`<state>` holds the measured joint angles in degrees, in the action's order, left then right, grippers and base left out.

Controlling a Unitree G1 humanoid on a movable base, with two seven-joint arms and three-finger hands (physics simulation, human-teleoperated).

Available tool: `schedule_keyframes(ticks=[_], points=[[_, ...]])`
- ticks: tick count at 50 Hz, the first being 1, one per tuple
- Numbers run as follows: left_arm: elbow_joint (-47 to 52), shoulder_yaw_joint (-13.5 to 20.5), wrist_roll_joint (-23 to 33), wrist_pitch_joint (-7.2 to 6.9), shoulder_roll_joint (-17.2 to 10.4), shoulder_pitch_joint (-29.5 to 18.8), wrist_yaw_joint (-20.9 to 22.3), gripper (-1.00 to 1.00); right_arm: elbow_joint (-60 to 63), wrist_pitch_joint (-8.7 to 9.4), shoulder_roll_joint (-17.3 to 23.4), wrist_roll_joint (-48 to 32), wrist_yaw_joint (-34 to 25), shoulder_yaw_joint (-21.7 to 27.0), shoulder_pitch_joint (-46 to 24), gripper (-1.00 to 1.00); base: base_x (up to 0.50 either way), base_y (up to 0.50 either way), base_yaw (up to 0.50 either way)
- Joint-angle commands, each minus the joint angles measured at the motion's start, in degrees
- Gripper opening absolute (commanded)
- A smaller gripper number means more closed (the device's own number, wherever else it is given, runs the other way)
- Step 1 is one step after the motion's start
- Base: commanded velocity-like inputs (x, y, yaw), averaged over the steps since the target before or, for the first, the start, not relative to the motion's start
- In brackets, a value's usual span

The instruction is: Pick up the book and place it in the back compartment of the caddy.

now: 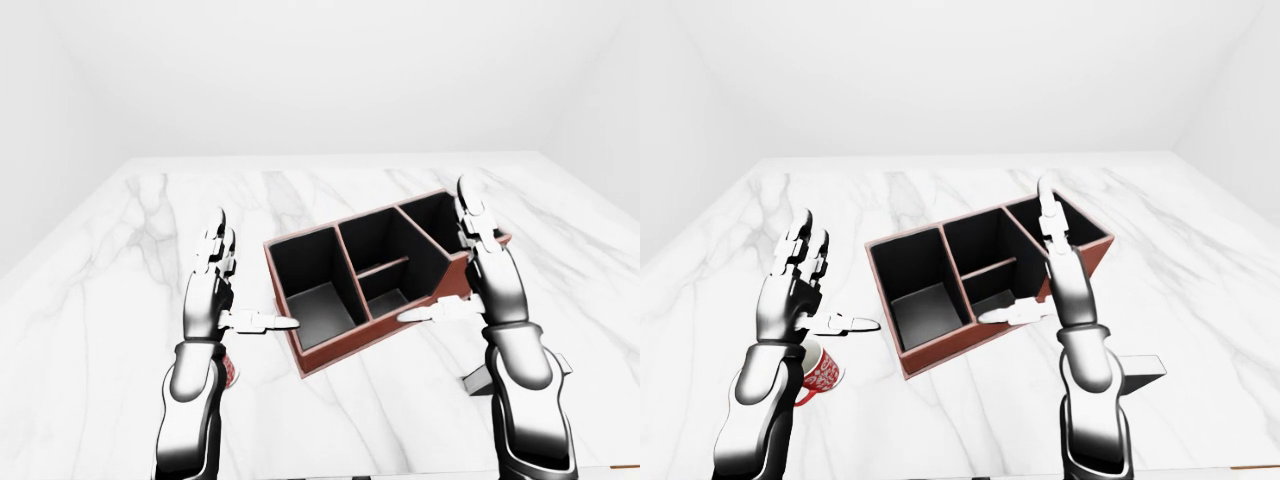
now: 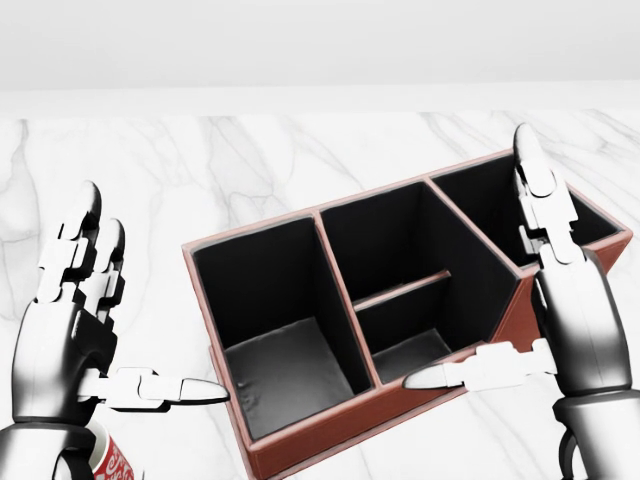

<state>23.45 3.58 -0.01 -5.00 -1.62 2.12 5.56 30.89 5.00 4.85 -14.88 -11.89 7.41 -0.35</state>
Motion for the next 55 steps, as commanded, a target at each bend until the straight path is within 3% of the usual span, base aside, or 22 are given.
schedule_keyframes(ticks=[1, 14, 21, 22, 28, 39, 55], points=[[-0.3, 0.1, 0.0, 0.00, 0.0, 0.0, 0.0, 1.00, 1.1, 0.00, 0.9, -3.6, -2.4, 1.5, -0.8, 1.00, 0.00, 0.00, 0.00], [-1.6, -0.2, 0.3, 0.00, 0.0, 0.0, 0.0, 1.00, -0.6, 0.00, 3.0, -6.4, -6.1, 3.8, -2.5, 1.00, 0.00, 0.00, 0.00], [-1.0, -0.3, 0.4, 0.00, 0.0, 0.2, 0.1, 1.00, 2.8, 0.00, 5.6, -6.9, -12.6, 8.7, -2.1, 1.00, 0.00, 0.00, 0.00], [-1.0, -0.8, 0.6, 0.00, 0.1, 0.6, 0.2, 1.00, 7.8, 0.00, 11.9, -7.8, -21.4, 15.2, 0.3, 1.00, 0.00, 0.00, 0.00], [-0.7, -0.9, 0.7, 0.00, 0.2, 0.7, 0.3, 1.00, 7.4, 0.00, 9.7, -10.9, -24.8, 16.8, -0.6, 1.00, 0.00, 0.00, 0.00], [-0.8, -0.8, 0.8, 0.00, 0.2, 0.7, 0.4, 1.00, 8.1, 0.00, 9.2, -12.4, -28.1, 18.2, -0.3, 1.00, 0.00, 0.00, 0.00], [-0.7, -0.9, 0.9, 0.00, 0.2, 0.8, 0.4, 1.00, 8.6, 0.00, 9.0, -13.6, -28.1, 21.1, 1.5, 1.00, 0.00, 0.00, 0.00]])
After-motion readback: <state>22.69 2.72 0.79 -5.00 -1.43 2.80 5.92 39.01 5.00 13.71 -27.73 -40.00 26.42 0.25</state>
